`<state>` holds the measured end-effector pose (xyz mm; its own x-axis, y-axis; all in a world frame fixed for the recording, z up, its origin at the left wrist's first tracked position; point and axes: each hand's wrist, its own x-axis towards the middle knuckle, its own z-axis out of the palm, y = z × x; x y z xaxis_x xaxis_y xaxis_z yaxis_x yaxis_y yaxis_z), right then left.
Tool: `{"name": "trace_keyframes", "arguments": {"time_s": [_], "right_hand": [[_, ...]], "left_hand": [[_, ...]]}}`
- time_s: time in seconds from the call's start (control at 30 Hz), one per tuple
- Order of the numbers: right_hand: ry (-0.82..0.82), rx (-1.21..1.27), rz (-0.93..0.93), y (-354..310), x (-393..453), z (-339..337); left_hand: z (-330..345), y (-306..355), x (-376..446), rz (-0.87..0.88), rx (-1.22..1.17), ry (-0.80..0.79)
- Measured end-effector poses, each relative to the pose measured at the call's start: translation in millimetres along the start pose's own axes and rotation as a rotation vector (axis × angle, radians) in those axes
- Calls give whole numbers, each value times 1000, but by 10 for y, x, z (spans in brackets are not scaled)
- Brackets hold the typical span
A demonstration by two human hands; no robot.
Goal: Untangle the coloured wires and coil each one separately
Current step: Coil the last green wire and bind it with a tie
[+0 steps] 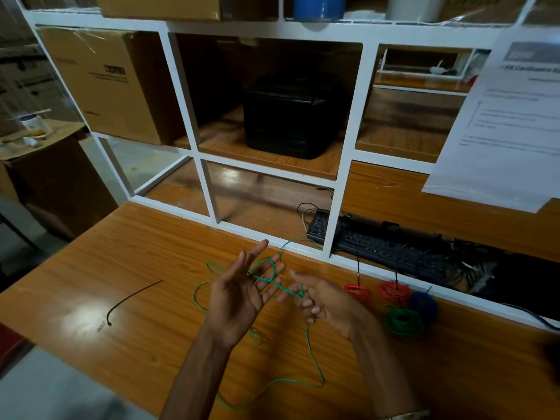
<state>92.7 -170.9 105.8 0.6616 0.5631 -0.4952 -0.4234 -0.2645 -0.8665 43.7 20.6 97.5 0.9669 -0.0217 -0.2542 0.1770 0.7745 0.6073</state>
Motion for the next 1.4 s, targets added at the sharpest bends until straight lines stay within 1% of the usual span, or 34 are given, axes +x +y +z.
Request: {"name": "trace_keyframes", "arguments": {"time_s": [0.07,0.13,0.2,0.27,0.33,0.43,0.5,0.57,0.7,0.8,0.87,1.0,1.07,1.13,1.17,1.27,1.3,1.4], "right_hand": [[-23,53,-87,-15,-42,-25],[-21,187,-171,5,-41,-58],[-7,280,-205,12,-19,-90],[5,321,-210,11,14,-86],[24,383,-214,18,55,-62],[51,426,-229,18,92,-23],[43,463,-244,16,98,-25],[28,481,-248,15,90,-33],[58,454,-233,37,94,-34],[58,420,-224,57,93,-42],[79,389,-219,64,101,-26],[211,354,-166,75,181,-19],[278,404,-112,101,207,-84],[352,485,-81,116,191,-187],[417,525,-69,130,173,-263],[681,660,-71,232,106,-638],[728,709,-91,261,77,-753],[759,766,-132,296,68,-897]], "left_hand": [[-24,-24,6,15,9,-71],[-68,-77,37,34,5,-162],[-59,-140,43,57,70,-202],[-14,-233,56,111,239,-148],[34,-364,91,176,365,-36],[118,-504,140,251,421,96],[160,-486,149,239,450,139],[209,-421,134,173,512,139],[233,-395,125,35,609,56],[223,-430,137,8,641,49],[212,-453,149,37,625,85],[130,-453,190,161,575,193],[74,-421,228,225,568,266],[-11,-350,261,275,511,356],[-79,-280,270,310,473,405],[-395,24,274,461,348,575],[-507,112,268,504,312,619],[-694,133,336,558,279,679]]}}
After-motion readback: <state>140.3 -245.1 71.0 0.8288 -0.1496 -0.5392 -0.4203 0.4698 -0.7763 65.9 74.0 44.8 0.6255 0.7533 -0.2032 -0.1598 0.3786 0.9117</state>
